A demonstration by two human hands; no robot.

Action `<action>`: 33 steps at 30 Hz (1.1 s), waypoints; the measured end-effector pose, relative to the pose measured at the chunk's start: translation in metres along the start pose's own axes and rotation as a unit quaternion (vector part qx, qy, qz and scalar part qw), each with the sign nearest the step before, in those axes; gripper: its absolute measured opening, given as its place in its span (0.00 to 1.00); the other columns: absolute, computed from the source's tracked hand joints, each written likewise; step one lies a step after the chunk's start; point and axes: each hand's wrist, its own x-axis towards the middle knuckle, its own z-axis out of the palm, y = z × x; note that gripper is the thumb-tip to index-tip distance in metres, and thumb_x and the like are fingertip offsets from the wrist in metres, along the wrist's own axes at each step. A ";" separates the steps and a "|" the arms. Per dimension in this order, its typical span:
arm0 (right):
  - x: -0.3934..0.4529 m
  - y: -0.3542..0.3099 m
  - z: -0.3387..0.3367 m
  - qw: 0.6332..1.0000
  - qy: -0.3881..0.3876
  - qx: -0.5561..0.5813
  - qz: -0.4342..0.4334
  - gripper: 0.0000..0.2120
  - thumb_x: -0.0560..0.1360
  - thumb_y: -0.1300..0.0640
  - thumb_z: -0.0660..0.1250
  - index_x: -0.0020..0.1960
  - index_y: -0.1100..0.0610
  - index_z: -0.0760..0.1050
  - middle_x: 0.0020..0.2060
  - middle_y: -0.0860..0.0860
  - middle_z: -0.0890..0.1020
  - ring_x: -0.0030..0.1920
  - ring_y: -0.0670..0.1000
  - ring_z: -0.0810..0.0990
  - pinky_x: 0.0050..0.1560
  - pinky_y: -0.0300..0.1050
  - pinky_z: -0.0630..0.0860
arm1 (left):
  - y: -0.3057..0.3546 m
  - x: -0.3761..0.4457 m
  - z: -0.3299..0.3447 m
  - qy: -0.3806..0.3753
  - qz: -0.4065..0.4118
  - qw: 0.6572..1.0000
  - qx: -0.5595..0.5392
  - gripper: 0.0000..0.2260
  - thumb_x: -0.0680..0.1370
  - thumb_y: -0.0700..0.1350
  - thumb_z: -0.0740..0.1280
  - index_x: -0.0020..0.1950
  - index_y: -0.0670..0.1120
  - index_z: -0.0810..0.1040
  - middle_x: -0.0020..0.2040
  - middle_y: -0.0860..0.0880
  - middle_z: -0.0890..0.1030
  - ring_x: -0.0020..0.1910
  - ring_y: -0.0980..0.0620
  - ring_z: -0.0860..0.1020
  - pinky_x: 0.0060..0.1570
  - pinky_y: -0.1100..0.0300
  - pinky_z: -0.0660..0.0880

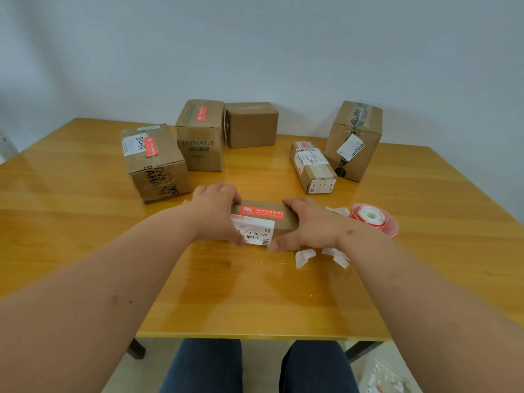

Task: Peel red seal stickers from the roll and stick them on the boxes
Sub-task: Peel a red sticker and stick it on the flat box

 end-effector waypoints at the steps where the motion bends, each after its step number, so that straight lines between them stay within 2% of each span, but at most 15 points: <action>1: 0.000 0.001 0.000 1.000 -0.002 -0.010 -0.003 0.51 0.65 0.41 0.76 0.78 0.51 0.51 0.73 0.47 0.57 0.71 0.51 0.61 0.69 0.47 0.64 | 0.000 0.000 -0.001 -0.007 0.007 1.000 -0.005 0.35 0.65 0.51 0.79 0.67 0.55 0.67 0.67 0.51 0.69 0.64 0.46 0.68 0.63 0.46 0.71; 4: -0.002 0.001 -0.003 0.999 0.027 0.021 -0.022 0.43 0.70 0.46 0.74 0.77 0.51 0.55 0.70 0.49 0.61 0.67 0.50 0.66 0.61 0.41 0.69 | -0.002 0.000 -0.006 -0.025 0.007 0.997 -0.074 0.27 0.71 0.45 0.76 0.67 0.54 0.70 0.65 0.50 0.73 0.56 0.49 0.75 0.52 0.54 0.77; 6: -0.003 0.002 -0.009 0.991 0.046 0.124 -0.019 0.37 0.73 0.45 0.71 0.76 0.50 0.58 0.68 0.49 0.67 0.59 0.46 0.70 0.48 0.34 0.70 | -0.007 -0.001 -0.013 -0.059 -0.008 0.984 -0.167 0.22 0.74 0.48 0.74 0.66 0.54 0.73 0.60 0.51 0.76 0.52 0.53 0.76 0.45 0.61 0.73; 8: -0.004 0.002 -0.014 0.976 0.070 0.205 0.006 0.31 0.75 0.40 0.66 0.74 0.48 0.61 0.62 0.47 0.71 0.51 0.44 0.74 0.41 0.35 0.71 | -0.012 0.001 -0.018 -0.084 -0.037 0.968 -0.234 0.15 0.77 0.53 0.70 0.62 0.53 0.76 0.55 0.51 0.79 0.46 0.56 0.76 0.41 0.63 0.69; 11: 0.002 0.001 -0.014 0.962 0.096 0.247 0.065 0.28 0.75 0.33 0.60 0.68 0.47 0.65 0.54 0.46 0.74 0.48 0.47 0.76 0.41 0.44 0.78 | -0.018 0.008 -0.014 -0.077 -0.102 0.954 -0.271 0.17 0.79 0.60 0.62 0.56 0.48 0.77 0.48 0.47 0.84 0.36 0.51 0.80 0.31 0.62 0.69; 13: 0.006 0.000 -0.013 0.949 0.054 0.300 0.079 0.29 0.71 0.31 0.63 0.65 0.46 0.65 0.52 0.50 0.79 0.48 0.53 0.82 0.46 0.49 0.82 | -0.019 0.011 -0.009 -0.066 -0.145 0.943 -0.291 0.19 0.79 0.62 0.60 0.55 0.48 0.78 0.48 0.45 0.83 0.36 0.49 0.82 0.28 0.61 0.68; 15: 0.009 0.000 -0.014 0.944 0.009 0.322 0.068 0.30 0.70 0.35 0.68 0.66 0.46 0.63 0.50 0.53 0.83 0.44 0.54 0.85 0.47 0.50 0.81 | -0.019 0.015 -0.005 -0.056 -0.173 0.937 -0.298 0.22 0.79 0.64 0.58 0.55 0.47 0.78 0.49 0.44 0.82 0.35 0.47 0.82 0.27 0.62 0.67; 17: 0.012 0.000 -0.016 0.952 0.004 0.299 0.072 0.32 0.71 0.37 0.69 0.68 0.47 0.60 0.50 0.54 0.83 0.39 0.54 0.85 0.42 0.48 0.80 | -0.019 0.019 -0.004 -0.044 -0.194 0.933 -0.299 0.27 0.79 0.66 0.55 0.55 0.44 0.77 0.47 0.42 0.83 0.33 0.45 0.81 0.28 0.62 0.66; 18: 0.013 0.000 -0.016 0.961 0.012 0.265 0.083 0.33 0.72 0.36 0.67 0.69 0.47 0.59 0.51 0.54 0.82 0.38 0.53 0.85 0.40 0.47 0.81 | -0.019 0.021 -0.004 -0.035 -0.205 0.931 -0.301 0.29 0.79 0.67 0.53 0.55 0.42 0.75 0.45 0.41 0.82 0.31 0.45 0.80 0.28 0.62 0.66; 21: 0.017 -0.002 -0.013 0.988 0.037 0.094 0.121 0.33 0.73 0.29 0.56 0.68 0.52 0.63 0.56 0.52 0.77 0.40 0.52 0.84 0.36 0.43 0.79 | -0.019 0.026 -0.001 -0.011 -0.213 0.935 -0.282 0.31 0.79 0.68 0.52 0.55 0.40 0.73 0.40 0.41 0.82 0.32 0.45 0.78 0.28 0.61 0.68; 23: 0.022 -0.001 -0.009 0.992 0.052 -0.028 0.116 0.33 0.74 0.28 0.51 0.63 0.54 0.68 0.56 0.53 0.76 0.47 0.53 0.80 0.43 0.46 0.77 | -0.019 0.029 0.003 -0.009 -0.193 0.952 -0.237 0.28 0.80 0.66 0.53 0.54 0.41 0.75 0.36 0.42 0.82 0.33 0.45 0.77 0.28 0.60 0.69; 25: 0.026 0.001 -0.007 0.989 0.077 -0.077 0.100 0.32 0.74 0.29 0.51 0.61 0.54 0.70 0.56 0.53 0.76 0.51 0.53 0.76 0.48 0.48 0.75 | -0.018 0.029 0.006 -0.004 -0.180 0.962 -0.205 0.27 0.80 0.64 0.53 0.56 0.41 0.75 0.35 0.42 0.81 0.34 0.45 0.77 0.31 0.59 0.71; 26: 0.027 0.002 -0.008 0.989 0.090 -0.078 0.093 0.31 0.75 0.30 0.52 0.62 0.54 0.70 0.57 0.53 0.76 0.53 0.53 0.76 0.47 0.47 0.74 | -0.018 0.029 0.006 -0.002 -0.178 0.965 -0.191 0.27 0.81 0.64 0.53 0.58 0.41 0.76 0.39 0.41 0.81 0.37 0.44 0.78 0.35 0.58 0.72; 29: 0.028 0.004 -0.012 0.986 0.149 -0.059 0.054 0.24 0.79 0.38 0.54 0.65 0.54 0.71 0.58 0.53 0.76 0.56 0.54 0.75 0.47 0.46 0.70 | -0.016 0.030 0.006 0.046 -0.159 0.978 -0.125 0.28 0.81 0.63 0.52 0.67 0.43 0.73 0.59 0.40 0.78 0.56 0.42 0.76 0.50 0.52 0.73; 33: 0.019 0.005 -0.026 0.972 0.230 -0.024 -0.031 0.13 0.81 0.48 0.56 0.55 0.53 0.77 0.50 0.50 0.80 0.48 0.50 0.77 0.41 0.43 0.70 | -0.005 0.029 0.002 0.154 -0.101 0.977 -0.109 0.21 0.79 0.61 0.59 0.64 0.48 0.75 0.61 0.44 0.75 0.60 0.42 0.73 0.59 0.43 0.74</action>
